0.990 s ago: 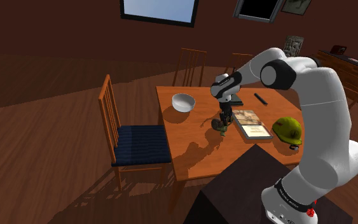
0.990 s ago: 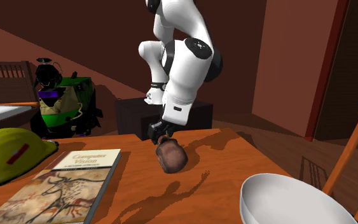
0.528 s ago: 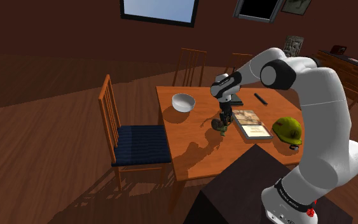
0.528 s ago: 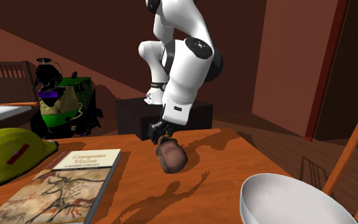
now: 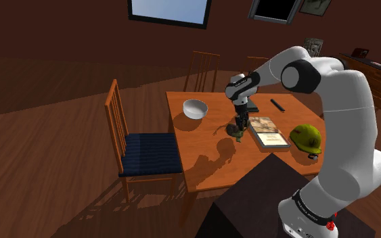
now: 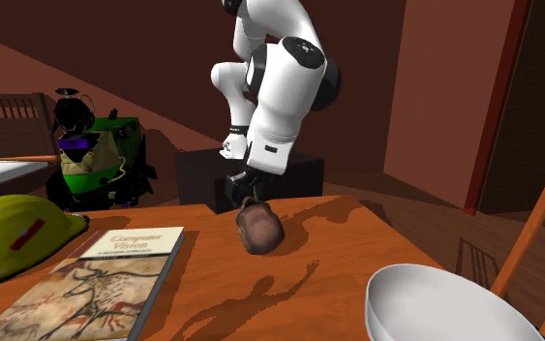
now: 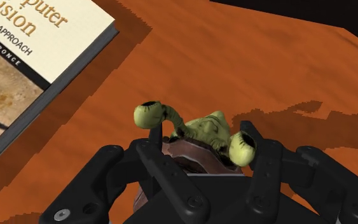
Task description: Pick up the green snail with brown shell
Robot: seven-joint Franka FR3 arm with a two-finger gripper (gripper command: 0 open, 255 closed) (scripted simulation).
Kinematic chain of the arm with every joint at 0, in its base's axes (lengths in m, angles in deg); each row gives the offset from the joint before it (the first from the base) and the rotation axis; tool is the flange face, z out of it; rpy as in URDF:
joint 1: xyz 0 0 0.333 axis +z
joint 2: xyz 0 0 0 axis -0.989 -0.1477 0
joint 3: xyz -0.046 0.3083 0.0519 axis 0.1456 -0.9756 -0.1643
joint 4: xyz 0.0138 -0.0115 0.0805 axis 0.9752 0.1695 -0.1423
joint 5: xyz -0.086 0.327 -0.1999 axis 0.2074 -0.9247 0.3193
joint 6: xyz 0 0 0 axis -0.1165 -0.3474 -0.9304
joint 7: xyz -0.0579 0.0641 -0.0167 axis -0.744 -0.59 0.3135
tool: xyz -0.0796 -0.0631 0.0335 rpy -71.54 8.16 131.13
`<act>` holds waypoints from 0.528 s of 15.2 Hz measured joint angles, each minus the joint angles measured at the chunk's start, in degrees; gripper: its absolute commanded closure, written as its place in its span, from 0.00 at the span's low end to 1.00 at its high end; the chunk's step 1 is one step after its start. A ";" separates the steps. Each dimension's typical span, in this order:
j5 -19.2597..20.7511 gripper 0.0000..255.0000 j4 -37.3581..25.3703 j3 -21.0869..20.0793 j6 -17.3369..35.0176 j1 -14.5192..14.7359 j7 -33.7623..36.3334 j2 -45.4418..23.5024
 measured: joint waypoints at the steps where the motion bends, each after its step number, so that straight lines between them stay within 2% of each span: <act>1: 0.10 1.00 0.47 0.08 -0.33 0.08 -0.04 0.81; 8: 0.50 1.00 0.62 0.44 -3.76 0.46 -0.39 4.44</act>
